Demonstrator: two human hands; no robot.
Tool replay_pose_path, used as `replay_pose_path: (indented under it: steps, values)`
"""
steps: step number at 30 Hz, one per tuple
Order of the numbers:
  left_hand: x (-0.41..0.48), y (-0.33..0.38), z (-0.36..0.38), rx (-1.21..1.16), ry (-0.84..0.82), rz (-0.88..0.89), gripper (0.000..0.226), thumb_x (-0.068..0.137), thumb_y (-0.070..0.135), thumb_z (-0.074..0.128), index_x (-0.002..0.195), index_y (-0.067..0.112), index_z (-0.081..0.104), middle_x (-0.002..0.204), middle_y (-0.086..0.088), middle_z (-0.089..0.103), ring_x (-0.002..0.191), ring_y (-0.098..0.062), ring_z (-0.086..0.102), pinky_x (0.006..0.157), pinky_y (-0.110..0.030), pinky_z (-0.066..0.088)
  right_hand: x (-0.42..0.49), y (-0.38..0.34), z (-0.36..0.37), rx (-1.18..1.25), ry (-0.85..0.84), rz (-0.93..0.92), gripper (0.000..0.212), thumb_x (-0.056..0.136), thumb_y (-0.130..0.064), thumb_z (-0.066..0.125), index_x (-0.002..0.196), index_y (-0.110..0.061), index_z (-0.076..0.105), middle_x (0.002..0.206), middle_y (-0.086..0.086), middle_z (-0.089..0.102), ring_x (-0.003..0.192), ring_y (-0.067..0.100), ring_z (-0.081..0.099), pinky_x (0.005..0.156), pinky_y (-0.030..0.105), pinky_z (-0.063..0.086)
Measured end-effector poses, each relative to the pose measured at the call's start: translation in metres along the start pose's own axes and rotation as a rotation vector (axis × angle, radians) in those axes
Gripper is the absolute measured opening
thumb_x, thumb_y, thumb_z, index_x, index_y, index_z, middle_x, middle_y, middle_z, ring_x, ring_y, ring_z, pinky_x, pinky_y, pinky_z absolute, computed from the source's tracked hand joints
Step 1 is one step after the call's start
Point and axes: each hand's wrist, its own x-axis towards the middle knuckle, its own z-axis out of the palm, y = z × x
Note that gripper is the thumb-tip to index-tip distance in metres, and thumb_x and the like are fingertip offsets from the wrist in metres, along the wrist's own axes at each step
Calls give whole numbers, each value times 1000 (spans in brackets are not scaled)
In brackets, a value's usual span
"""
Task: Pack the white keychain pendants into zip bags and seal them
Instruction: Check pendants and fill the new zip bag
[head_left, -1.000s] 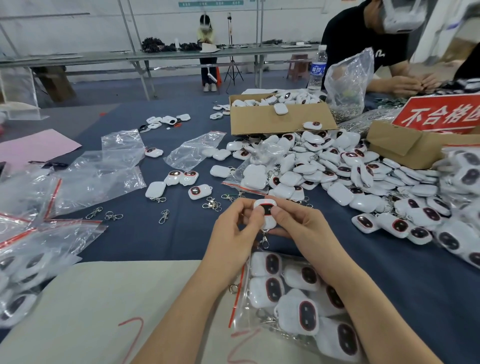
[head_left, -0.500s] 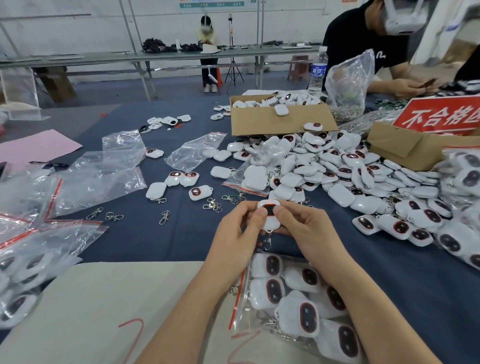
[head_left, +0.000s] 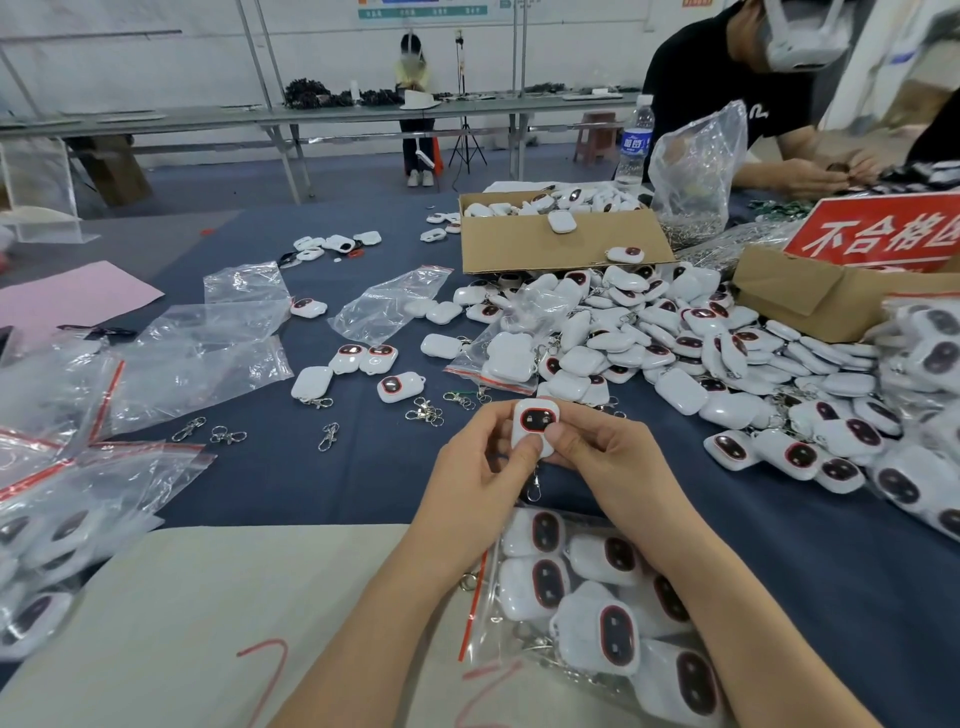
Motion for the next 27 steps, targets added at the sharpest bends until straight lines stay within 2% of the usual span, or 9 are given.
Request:
replay_pose_path:
  steps: [3, 8, 18, 23, 25, 27]
  values:
    - [0, 0, 0, -10, -9, 11, 22, 99, 14, 63, 115, 28, 65, 102, 8, 74, 93, -9, 68, 80, -15, 51, 0, 1, 0, -2, -2, -2, 34, 101, -11, 59, 108, -40, 76, 111, -10, 77, 109, 9, 71, 92, 19, 54]
    - [1, 0, -1, 11, -14, 8, 23, 99, 12, 62, 118, 26, 64, 103, 12, 73, 91, -2, 68, 79, -11, 49, 0, 2, -1, -23, -8, -8, 32, 101, -11, 59, 110, -37, 76, 111, -11, 76, 109, 8, 70, 94, 19, 54]
    - [1, -1, -1, 41, -7, 18, 23, 100, 15, 62, 119, 27, 64, 103, 16, 73, 93, -2, 67, 80, -10, 48, 1, 4, -1, -46, -7, -29, 34, 101, -15, 59, 110, -44, 74, 111, -13, 76, 109, 6, 69, 94, 19, 53]
    - [2, -2, 4, 5, 101, -1, 19, 96, 17, 68, 110, 29, 66, 99, 17, 74, 90, 0, 67, 80, -10, 48, 3, 7, 0, -26, 52, 8, 32, 100, -13, 60, 116, -39, 70, 109, -10, 76, 106, 9, 71, 87, 21, 56]
    - [2, -4, 4, 142, 136, 63, 14, 97, 21, 67, 103, 33, 64, 97, 17, 71, 92, -2, 65, 78, -11, 46, 3, 8, 0, -69, 75, 23, 37, 98, -17, 65, 121, -45, 65, 109, -10, 75, 102, 9, 72, 89, 26, 57]
    - [0, -5, 5, 300, 131, 171, 13, 99, 23, 64, 104, 35, 62, 103, 19, 64, 99, -6, 62, 85, -18, 47, 2, 6, 0, -92, 70, -4, 32, 95, -20, 69, 116, -44, 68, 108, -10, 75, 101, 8, 71, 92, 32, 58]
